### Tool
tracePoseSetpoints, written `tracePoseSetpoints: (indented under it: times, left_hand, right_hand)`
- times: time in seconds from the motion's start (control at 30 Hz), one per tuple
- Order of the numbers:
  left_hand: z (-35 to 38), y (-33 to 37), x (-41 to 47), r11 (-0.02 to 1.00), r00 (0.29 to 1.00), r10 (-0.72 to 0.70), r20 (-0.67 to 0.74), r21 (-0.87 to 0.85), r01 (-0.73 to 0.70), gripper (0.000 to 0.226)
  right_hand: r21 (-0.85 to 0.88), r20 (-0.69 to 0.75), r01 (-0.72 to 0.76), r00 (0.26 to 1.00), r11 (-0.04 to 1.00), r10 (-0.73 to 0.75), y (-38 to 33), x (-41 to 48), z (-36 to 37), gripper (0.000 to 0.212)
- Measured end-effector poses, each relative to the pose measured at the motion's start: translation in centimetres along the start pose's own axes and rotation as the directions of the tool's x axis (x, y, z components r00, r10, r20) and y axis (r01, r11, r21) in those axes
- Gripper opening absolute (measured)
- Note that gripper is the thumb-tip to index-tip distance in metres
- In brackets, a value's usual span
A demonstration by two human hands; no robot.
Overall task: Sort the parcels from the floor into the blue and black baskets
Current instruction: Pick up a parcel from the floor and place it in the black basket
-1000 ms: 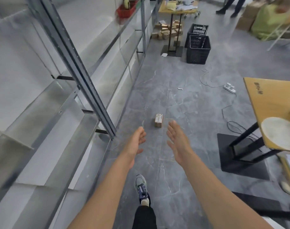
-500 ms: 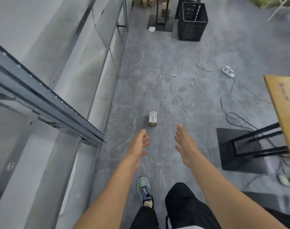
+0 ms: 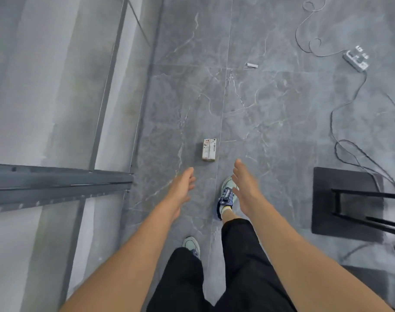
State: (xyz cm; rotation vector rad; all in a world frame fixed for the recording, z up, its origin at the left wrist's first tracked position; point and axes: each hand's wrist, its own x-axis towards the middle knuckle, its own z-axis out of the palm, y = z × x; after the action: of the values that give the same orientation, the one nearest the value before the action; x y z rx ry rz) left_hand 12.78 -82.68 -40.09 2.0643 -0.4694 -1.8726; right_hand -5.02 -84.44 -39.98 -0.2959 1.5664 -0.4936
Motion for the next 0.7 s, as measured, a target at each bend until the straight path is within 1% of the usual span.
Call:
tracePoseSetpoints:
  times: [0.13,0.3,0.47,0.57,0.7]
  left_hand:
    - [0.8,1.2,7.5,0.997,0.998,-0.068,-0.009,0.032,0.068,0.059]
    - [1.6,2.9,17.3,0.99,0.991,-0.133,0.005,0.047,0.133,0.059]
    - [1.8,2.5,28.4,0.983,0.989,-0.15,0.004,0.105,0.149,0.057]
    - [2.2,1.7,35.0,0.975,0.985,-0.173,0.01,0.145,0.17,0.049]
    - [2.7,0.3,42.7,0.968,0.975,-0.213,0.057,0.146,0.203,0.06]
  right_hand:
    - [-0.061,-0.007,-0.051,0.999,0.997,0.051,-1.1,8.4,-0.4,0.063]
    - [-0.061,-0.04,-0.154,0.988,0.986,0.152,-0.9,18.1,-0.2,0.068]
    - [-0.046,-0.059,-0.202,0.978,0.978,0.199,1.7,28.2,1.9,0.069]
    - [-0.037,-0.095,-0.229,0.97,0.973,0.225,3.5,34.4,3.2,0.067]
    - [-0.042,-0.088,-0.256,0.964,0.966,0.252,6.2,41.7,4.9,0.068]
